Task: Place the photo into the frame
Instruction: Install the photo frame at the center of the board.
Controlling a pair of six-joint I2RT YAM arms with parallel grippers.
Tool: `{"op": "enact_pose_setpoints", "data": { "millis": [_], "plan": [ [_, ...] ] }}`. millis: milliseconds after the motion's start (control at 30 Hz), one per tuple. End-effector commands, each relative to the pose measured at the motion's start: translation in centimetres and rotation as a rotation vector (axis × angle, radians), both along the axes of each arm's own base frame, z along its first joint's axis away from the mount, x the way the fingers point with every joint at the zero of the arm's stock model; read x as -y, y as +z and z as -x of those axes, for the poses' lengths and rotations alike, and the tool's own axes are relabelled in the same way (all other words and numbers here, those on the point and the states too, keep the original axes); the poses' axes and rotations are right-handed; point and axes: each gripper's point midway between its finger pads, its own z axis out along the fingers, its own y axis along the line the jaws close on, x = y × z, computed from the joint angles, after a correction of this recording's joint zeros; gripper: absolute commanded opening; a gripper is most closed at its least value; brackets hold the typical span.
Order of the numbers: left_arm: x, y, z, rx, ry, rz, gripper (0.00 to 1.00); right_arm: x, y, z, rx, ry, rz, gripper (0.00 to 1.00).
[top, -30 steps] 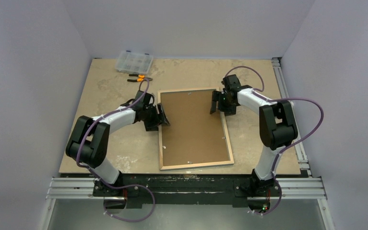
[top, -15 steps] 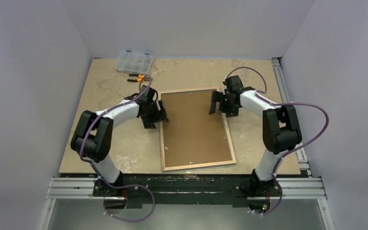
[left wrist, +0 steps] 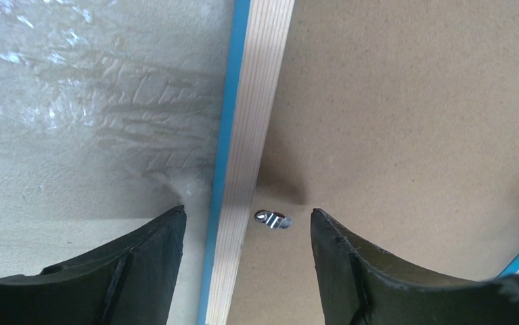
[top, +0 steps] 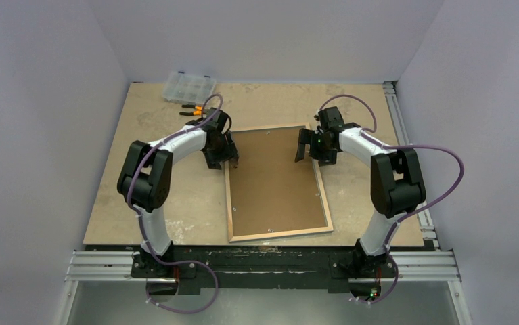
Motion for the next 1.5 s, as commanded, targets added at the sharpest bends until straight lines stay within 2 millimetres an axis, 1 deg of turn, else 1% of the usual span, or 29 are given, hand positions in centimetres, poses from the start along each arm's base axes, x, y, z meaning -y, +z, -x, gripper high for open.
{"op": "enact_pose_setpoints", "data": {
  "millis": [0, 200, 367, 500, 633, 700, 733, 767, 967, 1033, 1067, 1167, 1233, 1333, 1367, 1467],
  "plan": [
    [-1.9, -1.7, 0.7, -0.039, -0.010, -0.166, 0.62, -0.9, 0.5, -0.3, 0.020, 0.027, -0.042, 0.91],
    [-1.2, -2.6, 1.7, -0.052, -0.066, -0.200, 0.53, -1.2, 0.6, -0.4, 0.018, 0.030, -0.054, 0.91],
    [-0.8, -3.4, 2.3, -0.076, -0.092, -0.188, 0.30, -1.1, 0.6, -0.3, 0.019, 0.030, -0.055, 0.91],
    [-0.4, -3.3, 2.6, -0.070, -0.112, -0.160, 0.15, -1.2, 0.6, -0.3, 0.016, 0.031, -0.062, 0.91],
    [0.0, -2.9, 2.7, -0.054, -0.134, -0.133, 0.02, -1.3, 0.7, -0.3, 0.016, 0.031, -0.070, 0.90],
    [0.3, -2.6, 2.7, -0.046, -0.140, -0.120, 0.00, -1.3, 0.8, -0.3, 0.016, 0.032, -0.071, 0.90],
    [0.3, -2.5, 2.7, -0.044, -0.139, -0.118, 0.01, -1.3, 0.8, -0.3, 0.016, 0.032, -0.073, 0.90],
    [0.3, -2.3, 2.6, -0.037, -0.137, -0.115, 0.04, -1.3, 0.8, -0.3, 0.016, 0.031, -0.073, 0.90],
    [0.6, -0.9, 2.2, 0.006, -0.138, -0.098, 0.42, -1.2, 0.8, -0.1, 0.015, 0.034, -0.071, 0.90],
    [0.7, -0.6, 2.1, 0.025, -0.150, -0.095, 0.50, -1.2, 0.8, 0.0, 0.016, 0.036, -0.070, 0.90],
    [1.2, -0.5, 2.3, 0.029, -0.169, -0.072, 0.52, -1.1, 0.8, 0.0, 0.013, 0.036, -0.070, 0.90],
    [1.6, -0.4, 2.6, 0.043, -0.193, -0.074, 0.58, -1.2, 0.7, 0.1, 0.013, 0.038, -0.071, 0.90],
    [1.9, -0.5, 2.8, 0.051, -0.207, -0.077, 0.59, -1.1, 0.6, 0.1, 0.012, 0.035, -0.070, 0.90],
    [1.7, -0.8, 3.2, 0.035, -0.211, -0.093, 0.57, -1.1, 0.4, 0.2, 0.004, 0.037, -0.070, 0.90],
    [1.2, -1.0, 3.1, 0.035, -0.200, -0.119, 0.55, -1.1, 0.3, 0.3, 0.003, 0.038, -0.070, 0.90],
    [0.5, -1.5, 3.0, 0.027, -0.181, -0.157, 0.51, -1.1, 0.3, 0.4, 0.001, 0.040, -0.074, 0.90]
  ]
}}
